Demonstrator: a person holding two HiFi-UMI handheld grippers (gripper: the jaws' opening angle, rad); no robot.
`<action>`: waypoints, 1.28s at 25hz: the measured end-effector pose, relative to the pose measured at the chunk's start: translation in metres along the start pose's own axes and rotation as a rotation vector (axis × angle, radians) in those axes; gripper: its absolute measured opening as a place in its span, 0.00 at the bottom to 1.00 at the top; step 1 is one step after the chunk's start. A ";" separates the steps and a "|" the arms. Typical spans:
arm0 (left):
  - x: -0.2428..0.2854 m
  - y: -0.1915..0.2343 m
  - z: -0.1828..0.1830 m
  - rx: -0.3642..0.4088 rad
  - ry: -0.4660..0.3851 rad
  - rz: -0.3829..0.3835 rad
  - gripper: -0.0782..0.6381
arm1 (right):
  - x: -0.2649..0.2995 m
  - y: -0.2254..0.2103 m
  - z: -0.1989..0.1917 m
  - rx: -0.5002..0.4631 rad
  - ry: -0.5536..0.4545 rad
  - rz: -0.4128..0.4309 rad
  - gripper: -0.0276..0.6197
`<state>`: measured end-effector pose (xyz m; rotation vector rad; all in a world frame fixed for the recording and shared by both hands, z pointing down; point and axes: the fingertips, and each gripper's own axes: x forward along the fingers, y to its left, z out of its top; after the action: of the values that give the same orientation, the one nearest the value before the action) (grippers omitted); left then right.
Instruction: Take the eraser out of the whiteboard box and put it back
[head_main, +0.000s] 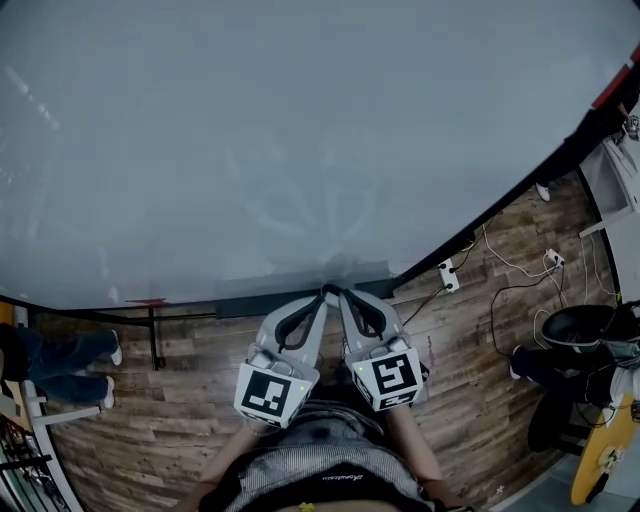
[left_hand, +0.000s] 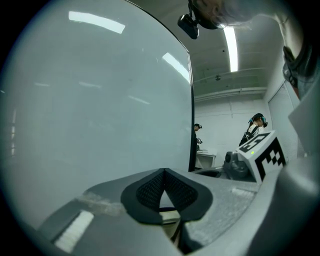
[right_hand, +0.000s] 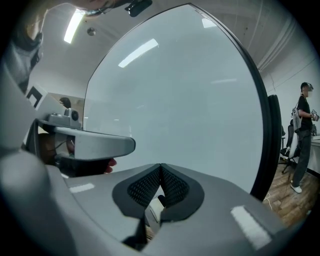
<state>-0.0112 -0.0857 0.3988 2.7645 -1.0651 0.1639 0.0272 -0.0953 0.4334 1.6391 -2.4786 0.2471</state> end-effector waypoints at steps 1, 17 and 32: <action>-0.001 0.001 0.000 -0.002 0.001 0.004 0.11 | 0.001 0.001 -0.003 -0.001 0.008 0.003 0.05; -0.009 0.002 -0.015 -0.021 0.036 0.030 0.11 | 0.008 0.007 -0.043 -0.002 0.123 0.045 0.05; -0.014 0.004 -0.021 -0.036 0.050 0.062 0.11 | 0.011 0.003 -0.063 -0.093 0.213 0.112 0.26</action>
<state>-0.0246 -0.0750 0.4178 2.6822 -1.1305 0.2180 0.0227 -0.0897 0.4965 1.3641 -2.3848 0.2989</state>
